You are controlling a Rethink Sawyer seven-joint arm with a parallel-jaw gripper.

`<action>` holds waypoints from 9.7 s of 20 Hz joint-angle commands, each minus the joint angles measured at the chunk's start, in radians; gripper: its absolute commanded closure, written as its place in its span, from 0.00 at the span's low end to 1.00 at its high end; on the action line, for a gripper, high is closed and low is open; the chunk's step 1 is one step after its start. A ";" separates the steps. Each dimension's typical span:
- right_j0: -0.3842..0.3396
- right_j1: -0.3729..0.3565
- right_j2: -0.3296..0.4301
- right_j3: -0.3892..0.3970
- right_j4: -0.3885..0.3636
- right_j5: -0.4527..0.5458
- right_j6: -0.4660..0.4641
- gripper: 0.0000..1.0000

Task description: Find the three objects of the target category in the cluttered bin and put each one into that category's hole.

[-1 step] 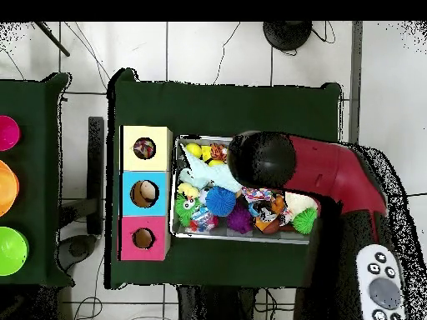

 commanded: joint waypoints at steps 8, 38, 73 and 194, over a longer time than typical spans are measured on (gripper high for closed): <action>-0.140 0.099 0.237 0.099 -0.151 -0.063 -0.261 0.00; -0.244 0.206 0.378 0.139 -0.306 -0.090 -0.188 0.00; -0.403 0.200 0.632 0.251 -0.486 0.007 -0.395 0.00; -0.343 -0.285 0.562 0.565 -0.158 0.001 -0.111 1.00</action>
